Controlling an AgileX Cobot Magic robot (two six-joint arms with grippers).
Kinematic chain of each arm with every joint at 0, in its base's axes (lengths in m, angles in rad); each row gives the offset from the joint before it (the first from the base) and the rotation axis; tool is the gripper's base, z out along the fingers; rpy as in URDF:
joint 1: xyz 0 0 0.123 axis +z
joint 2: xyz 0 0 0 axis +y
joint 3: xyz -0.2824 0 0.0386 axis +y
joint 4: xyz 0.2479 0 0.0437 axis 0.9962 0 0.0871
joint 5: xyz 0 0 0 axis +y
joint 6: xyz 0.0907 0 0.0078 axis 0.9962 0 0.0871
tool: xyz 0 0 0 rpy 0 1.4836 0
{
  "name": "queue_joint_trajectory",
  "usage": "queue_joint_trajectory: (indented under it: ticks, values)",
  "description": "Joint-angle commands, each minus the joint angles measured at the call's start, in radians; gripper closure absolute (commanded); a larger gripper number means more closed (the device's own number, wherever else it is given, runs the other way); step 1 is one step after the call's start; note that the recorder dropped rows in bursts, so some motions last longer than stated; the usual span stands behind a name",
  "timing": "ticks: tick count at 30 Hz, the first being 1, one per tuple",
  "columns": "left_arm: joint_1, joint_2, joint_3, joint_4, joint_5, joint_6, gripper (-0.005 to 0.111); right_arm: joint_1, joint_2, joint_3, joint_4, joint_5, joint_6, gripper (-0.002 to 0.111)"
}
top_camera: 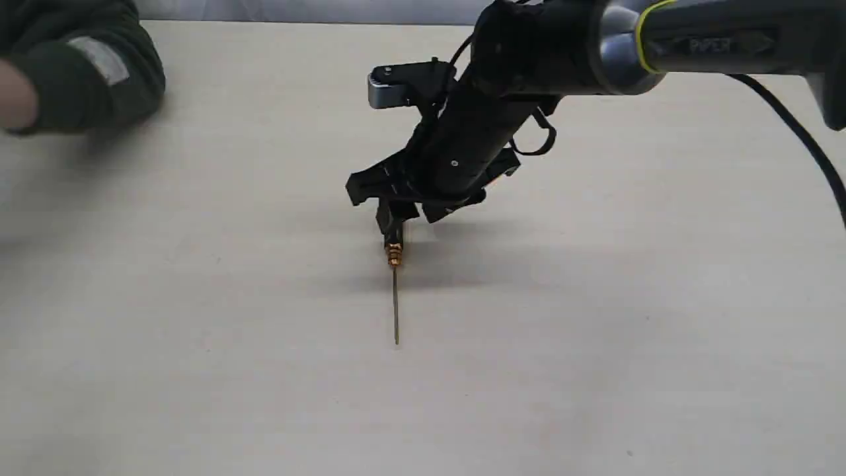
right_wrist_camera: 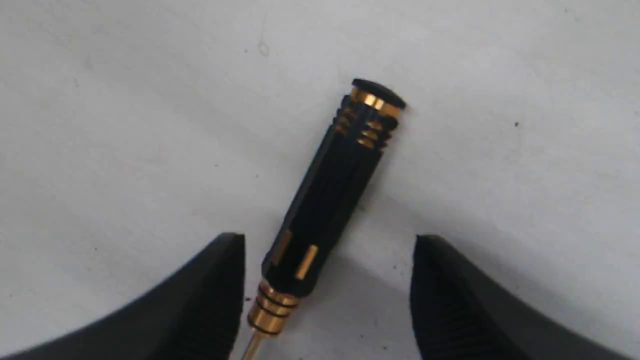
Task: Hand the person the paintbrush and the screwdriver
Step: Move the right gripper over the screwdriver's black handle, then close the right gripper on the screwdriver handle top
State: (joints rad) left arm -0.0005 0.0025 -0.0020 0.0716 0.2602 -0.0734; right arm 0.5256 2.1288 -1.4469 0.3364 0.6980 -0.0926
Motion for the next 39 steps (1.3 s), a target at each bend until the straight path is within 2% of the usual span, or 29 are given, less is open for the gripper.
queue_joint_trajectory:
  ticks: [1, 27, 39]
  values:
    - [-0.007, -0.002, 0.002, -0.002, -0.013, -0.002, 0.107, 0.001, 0.001, -0.007, -0.002, -0.032, 0.004, 0.057]
    - [-0.007, -0.002, 0.002, -0.001, -0.011, -0.002, 0.107, 0.001, 0.074, -0.012, 0.010, -0.049, 0.027, 0.057]
    - [-0.007, -0.002, 0.002, -0.004, -0.009, -0.002, 0.107, 0.001, 0.142, -0.111, 0.004, 0.086, 0.037, 0.057]
